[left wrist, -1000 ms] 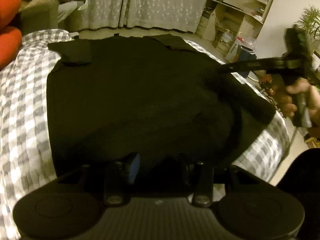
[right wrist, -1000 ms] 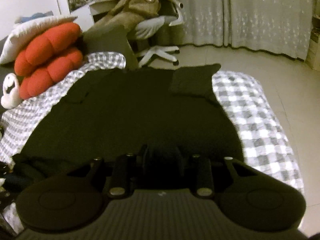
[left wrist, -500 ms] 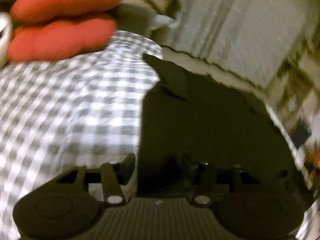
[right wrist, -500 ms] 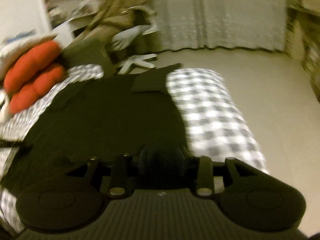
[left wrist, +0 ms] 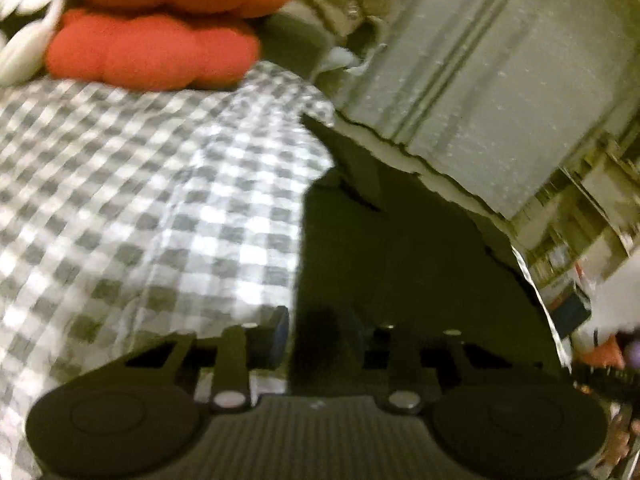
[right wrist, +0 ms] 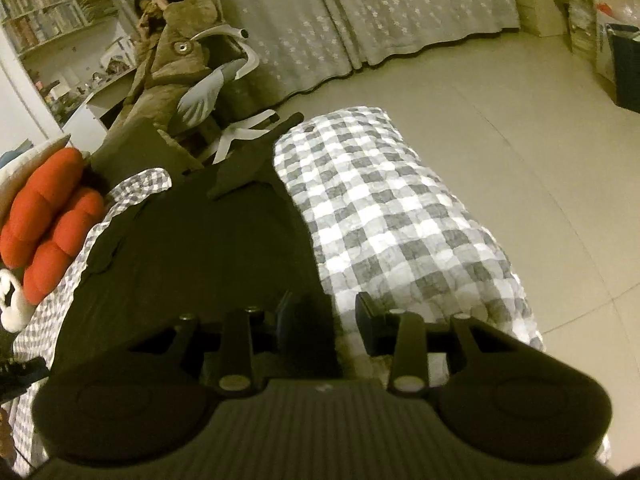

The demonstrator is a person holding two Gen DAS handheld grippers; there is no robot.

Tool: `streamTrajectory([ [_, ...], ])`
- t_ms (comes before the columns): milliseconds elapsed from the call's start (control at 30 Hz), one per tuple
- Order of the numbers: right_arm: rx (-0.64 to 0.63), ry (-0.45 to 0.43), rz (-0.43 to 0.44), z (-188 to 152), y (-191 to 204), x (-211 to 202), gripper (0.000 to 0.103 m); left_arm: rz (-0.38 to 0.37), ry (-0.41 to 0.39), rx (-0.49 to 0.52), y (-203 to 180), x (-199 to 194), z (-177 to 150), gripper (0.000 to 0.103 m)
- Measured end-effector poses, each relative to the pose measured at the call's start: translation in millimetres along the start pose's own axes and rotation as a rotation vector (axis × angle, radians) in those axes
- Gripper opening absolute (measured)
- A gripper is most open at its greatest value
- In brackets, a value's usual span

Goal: Fold clothes

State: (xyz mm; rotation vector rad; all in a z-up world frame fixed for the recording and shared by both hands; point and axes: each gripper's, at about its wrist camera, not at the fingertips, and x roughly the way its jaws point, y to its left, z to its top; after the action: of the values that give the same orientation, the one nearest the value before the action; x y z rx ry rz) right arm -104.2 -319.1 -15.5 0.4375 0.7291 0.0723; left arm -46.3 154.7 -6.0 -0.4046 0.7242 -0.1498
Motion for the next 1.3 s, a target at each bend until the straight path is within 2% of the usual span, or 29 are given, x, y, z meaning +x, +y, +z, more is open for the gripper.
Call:
streamTrajectory([
  [133,0.007,-0.002,-0.016,-1.4,-3.3,-0.1,0.039,0.017,-0.013,0.153,-17.1,1.0,-7.5,0.030],
  [233,0.004,0.000,-0.017,-1.7,-5.8,0.8,0.039,0.029,0.007,0.226,-24.7,5.1,-13.3,0.025],
  [367,-0.006,0.004,-0.019,-2.5,-5.6,1.6,0.039,0.082,0.012,0.295,-31.9,8.3,-19.5,0.025],
  [800,-0.018,0.009,-0.021,-4.0,-4.2,0.8,0.039,0.112,0.023,0.314,-35.5,9.0,-23.1,0.026],
  [833,-0.018,0.007,-0.021,-3.8,-4.2,0.5,0.039,0.115,0.022,0.319,-36.7,8.9,-23.4,0.023],
  [867,-0.015,0.002,-0.021,-3.2,-4.8,0.0,0.039,0.115,0.022,0.327,-37.6,8.6,-23.8,0.007],
  [900,-0.012,-0.002,-0.021,-2.6,-5.4,-0.6,0.039,0.098,0.030,0.328,-37.7,8.5,-23.5,0.002],
  [1233,-0.026,-0.003,0.006,-2.1,-3.2,-0.4,0.036,0.035,0.009,0.225,-27.9,0.5,-17.6,0.002],
  [1300,-0.040,0.006,0.012,-3.2,-0.1,1.8,0.028,0.035,0.015,0.215,-26.7,1.9,-17.0,0.002],
])
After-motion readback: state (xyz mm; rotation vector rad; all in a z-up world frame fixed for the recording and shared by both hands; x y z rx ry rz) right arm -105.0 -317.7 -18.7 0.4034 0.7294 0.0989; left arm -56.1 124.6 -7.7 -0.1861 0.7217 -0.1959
